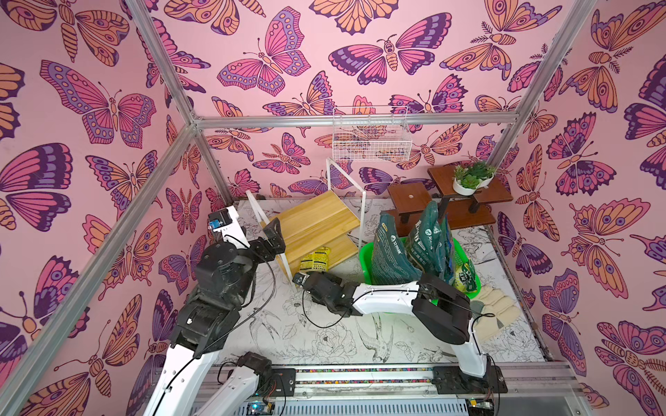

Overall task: Take down the fertilizer bag from the shelf
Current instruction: Pick up the fertilizer bag from the shelf.

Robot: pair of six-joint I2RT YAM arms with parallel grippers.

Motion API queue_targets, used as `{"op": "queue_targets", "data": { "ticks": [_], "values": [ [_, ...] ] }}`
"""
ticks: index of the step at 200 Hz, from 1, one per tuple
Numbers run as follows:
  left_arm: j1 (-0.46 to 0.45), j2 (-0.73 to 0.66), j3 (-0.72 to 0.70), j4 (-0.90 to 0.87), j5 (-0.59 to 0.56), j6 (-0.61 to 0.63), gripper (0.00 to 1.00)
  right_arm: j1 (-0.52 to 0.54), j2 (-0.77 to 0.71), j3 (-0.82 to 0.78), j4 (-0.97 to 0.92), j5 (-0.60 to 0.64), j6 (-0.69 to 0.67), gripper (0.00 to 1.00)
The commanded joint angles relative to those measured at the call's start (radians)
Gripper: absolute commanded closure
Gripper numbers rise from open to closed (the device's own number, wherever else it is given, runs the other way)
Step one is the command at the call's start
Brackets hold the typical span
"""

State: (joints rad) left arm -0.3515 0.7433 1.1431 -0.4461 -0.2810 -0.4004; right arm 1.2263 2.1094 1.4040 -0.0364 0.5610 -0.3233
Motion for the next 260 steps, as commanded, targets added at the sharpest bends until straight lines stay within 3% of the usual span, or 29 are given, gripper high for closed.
{"op": "queue_targets", "data": {
  "ticks": [1, 54, 83, 260],
  "values": [
    [0.006, -0.001, -0.005, -0.006, -0.006, 0.01, 0.0, 0.002, 0.037, 0.036, 0.004, 0.039, -0.016, 0.57],
    [0.006, 0.001, -0.005, -0.005, -0.003, 0.008, 0.0, 0.002, 0.019, 0.027, 0.02, 0.047, -0.014, 0.91],
    [0.006, 0.008, -0.001, -0.006, -0.001, 0.007, 0.0, 0.002, -0.014, 0.017, 0.027, 0.043, -0.008, 1.0],
    [0.006, 0.033, 0.011, 0.011, 0.085, 0.003, 0.0, 0.002, -0.534, -0.111, -0.055, -0.03, 0.23, 1.0]
  ]
}}
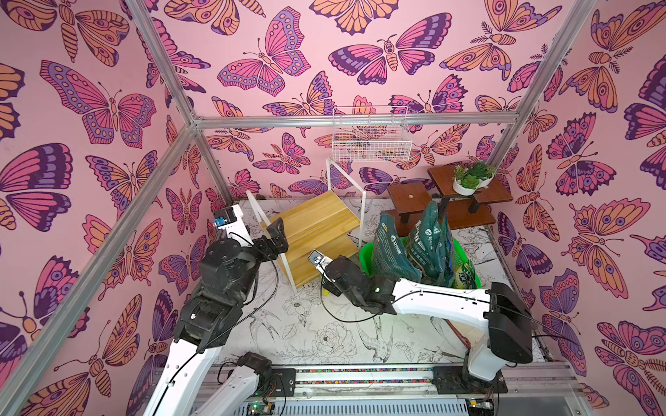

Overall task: Take down the fertilizer bag from the shelf
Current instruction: Pick up the fertilizer bag from the shelf, then place the fertilizer bag in the storage box.

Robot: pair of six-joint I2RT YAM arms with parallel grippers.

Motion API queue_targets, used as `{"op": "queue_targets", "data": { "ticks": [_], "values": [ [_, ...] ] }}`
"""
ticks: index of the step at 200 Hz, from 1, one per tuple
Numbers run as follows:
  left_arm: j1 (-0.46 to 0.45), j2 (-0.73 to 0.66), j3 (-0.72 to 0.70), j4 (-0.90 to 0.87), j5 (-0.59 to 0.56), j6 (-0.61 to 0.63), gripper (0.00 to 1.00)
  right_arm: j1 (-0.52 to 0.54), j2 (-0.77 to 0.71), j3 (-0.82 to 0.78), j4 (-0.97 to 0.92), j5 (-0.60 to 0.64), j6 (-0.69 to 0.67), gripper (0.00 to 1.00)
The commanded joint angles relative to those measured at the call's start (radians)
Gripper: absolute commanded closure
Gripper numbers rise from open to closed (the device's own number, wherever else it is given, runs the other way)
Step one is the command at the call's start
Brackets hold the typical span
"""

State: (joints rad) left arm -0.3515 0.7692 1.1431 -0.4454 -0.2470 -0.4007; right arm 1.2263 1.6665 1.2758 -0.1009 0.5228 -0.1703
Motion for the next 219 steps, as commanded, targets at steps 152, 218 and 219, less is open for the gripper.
{"op": "queue_targets", "data": {
  "ticks": [152, 218, 219],
  "values": [
    [-0.065, 0.132, 0.081, 0.019, 0.326, 0.021, 0.0, -0.046, -0.727, 0.039, -0.171, 0.469, -0.071, 1.0],
    [-0.162, 0.203, 0.102, 0.019, 0.289, 0.055, 0.0, -0.142, -0.965, -0.015, -0.233, 0.702, -0.034, 1.0],
    [-0.163, 0.204, 0.101, 0.019, 0.289, 0.055, 0.0, -0.142, -0.969, -0.015, -0.236, 0.705, -0.033, 1.0]
  ]
}}
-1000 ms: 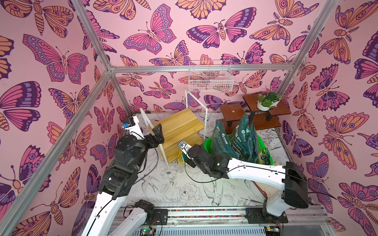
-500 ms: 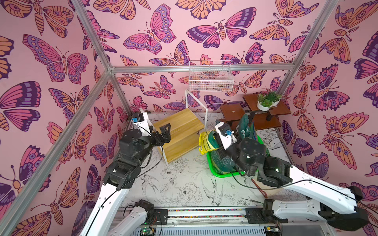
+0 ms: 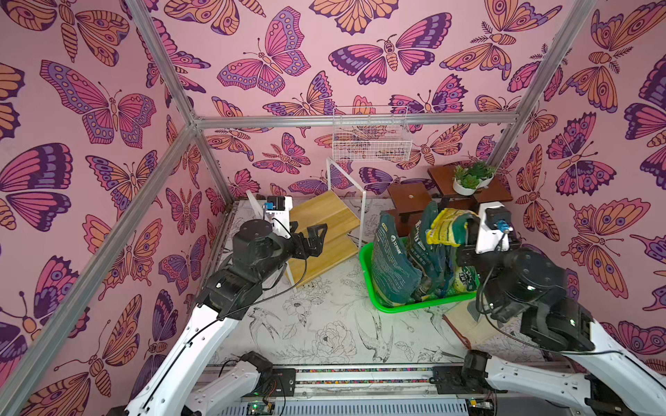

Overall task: Take down the fertilizer bag from the shelf
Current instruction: Place the fertilizer bag in the storage box.

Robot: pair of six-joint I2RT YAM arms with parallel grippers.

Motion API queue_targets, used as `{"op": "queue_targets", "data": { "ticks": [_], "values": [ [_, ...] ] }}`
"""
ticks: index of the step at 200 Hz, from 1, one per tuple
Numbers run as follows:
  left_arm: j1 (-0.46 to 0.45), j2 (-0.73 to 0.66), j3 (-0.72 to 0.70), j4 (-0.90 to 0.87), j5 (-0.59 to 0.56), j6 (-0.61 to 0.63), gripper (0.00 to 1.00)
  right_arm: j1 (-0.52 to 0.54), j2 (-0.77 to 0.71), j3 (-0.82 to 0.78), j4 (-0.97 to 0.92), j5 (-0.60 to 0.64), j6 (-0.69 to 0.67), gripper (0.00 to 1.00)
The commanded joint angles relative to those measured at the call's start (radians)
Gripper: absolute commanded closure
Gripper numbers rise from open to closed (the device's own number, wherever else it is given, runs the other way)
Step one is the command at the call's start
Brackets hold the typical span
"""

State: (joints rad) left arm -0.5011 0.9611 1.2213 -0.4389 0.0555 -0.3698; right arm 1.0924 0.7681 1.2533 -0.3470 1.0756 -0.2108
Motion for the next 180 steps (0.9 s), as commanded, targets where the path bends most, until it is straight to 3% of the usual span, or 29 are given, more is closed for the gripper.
{"op": "queue_targets", "data": {
  "ticks": [1, 26, 60, 93, 142, 180],
  "values": [
    [-0.014, 0.013, 0.024, 0.013, -0.015, 0.024, 0.0, -0.008, -0.074, 0.008, 0.009, 0.156, 0.008, 1.0],
    [-0.02, 0.031, 0.024, 0.018, -0.032, 0.02, 0.0, -0.008, -0.119, 0.013, -0.081, 0.239, 0.054, 1.0],
    [-0.024, 0.052, 0.026, 0.028, -0.043, 0.005, 0.0, -0.008, -0.126, 0.016, -0.276, 0.313, 0.212, 1.0],
    [-0.03, 0.068, 0.032, 0.031, -0.039, -0.002, 0.0, -0.008, -0.127, 0.01, -0.445, 0.321, 0.381, 1.0],
    [-0.037, 0.082, 0.047, 0.037, -0.036, -0.001, 0.0, -0.029, -0.056, 0.009, -0.681, 0.173, 0.619, 1.0],
    [-0.04, 0.069, 0.04, 0.036, -0.035, -0.003, 0.0, -0.229, -0.036, -0.057, -0.699, -0.09, 0.686, 1.0]
  ]
}}
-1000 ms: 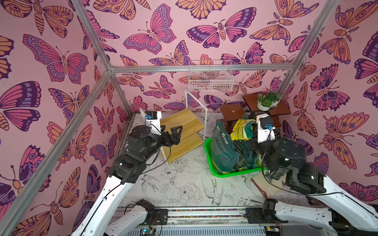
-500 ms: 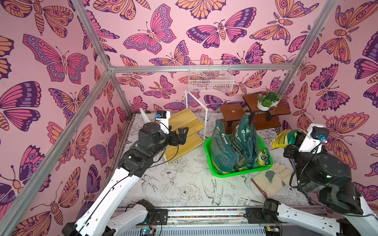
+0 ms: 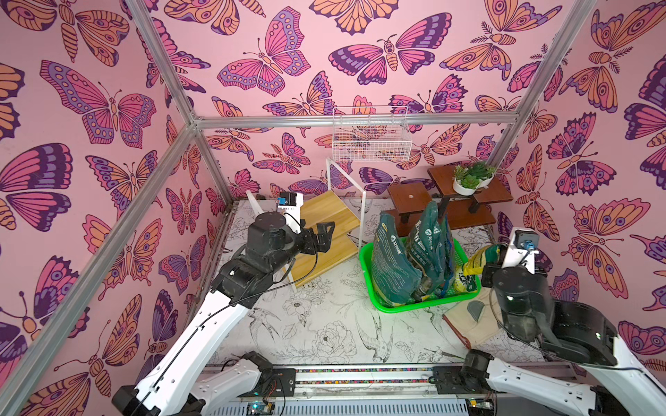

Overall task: Take down the fertilizer bag from the shelf
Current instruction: Place the fertilizer bag in the storage box.

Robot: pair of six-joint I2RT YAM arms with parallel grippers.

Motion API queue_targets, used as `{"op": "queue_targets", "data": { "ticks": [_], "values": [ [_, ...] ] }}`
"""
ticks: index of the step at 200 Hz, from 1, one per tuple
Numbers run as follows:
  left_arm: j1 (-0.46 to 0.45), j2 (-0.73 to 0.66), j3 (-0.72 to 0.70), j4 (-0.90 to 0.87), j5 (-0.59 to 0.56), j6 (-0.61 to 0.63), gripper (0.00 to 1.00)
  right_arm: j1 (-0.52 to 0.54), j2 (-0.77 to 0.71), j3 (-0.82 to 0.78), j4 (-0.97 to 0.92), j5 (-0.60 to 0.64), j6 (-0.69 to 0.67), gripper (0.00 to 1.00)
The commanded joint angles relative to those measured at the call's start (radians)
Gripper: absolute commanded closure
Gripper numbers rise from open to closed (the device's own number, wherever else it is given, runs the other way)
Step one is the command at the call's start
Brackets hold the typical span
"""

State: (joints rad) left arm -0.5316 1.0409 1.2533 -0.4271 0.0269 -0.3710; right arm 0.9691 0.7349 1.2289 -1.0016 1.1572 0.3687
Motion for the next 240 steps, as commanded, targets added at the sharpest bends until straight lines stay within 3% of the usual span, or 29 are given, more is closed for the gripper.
{"op": "queue_targets", "data": {
  "ticks": [1, 35, 107, 185, 240],
  "values": [
    [-0.01, -0.011, 0.007, 0.024, -0.008, -0.003, 0.0, -0.11, -0.003, -0.036, -0.044, -0.177, 0.108, 1.0],
    [-0.009, -0.025, -0.006, 0.024, -0.016, -0.002, 0.0, -0.259, -0.006, -0.111, 0.004, -0.329, 0.099, 1.0],
    [-0.01, -0.047, -0.026, 0.024, -0.036, 0.001, 0.0, -0.464, 0.024, -0.288, 0.161, -0.579, 0.096, 1.0],
    [-0.01, -0.064, -0.049, 0.024, -0.063, 0.003, 0.0, -0.5, 0.109, -0.407, 0.372, -0.711, 0.113, 1.0],
    [-0.01, -0.063, -0.054, 0.023, -0.079, 0.009, 0.0, -0.5, 0.146, -0.494, 0.367, -0.695, 0.211, 1.0]
  ]
}}
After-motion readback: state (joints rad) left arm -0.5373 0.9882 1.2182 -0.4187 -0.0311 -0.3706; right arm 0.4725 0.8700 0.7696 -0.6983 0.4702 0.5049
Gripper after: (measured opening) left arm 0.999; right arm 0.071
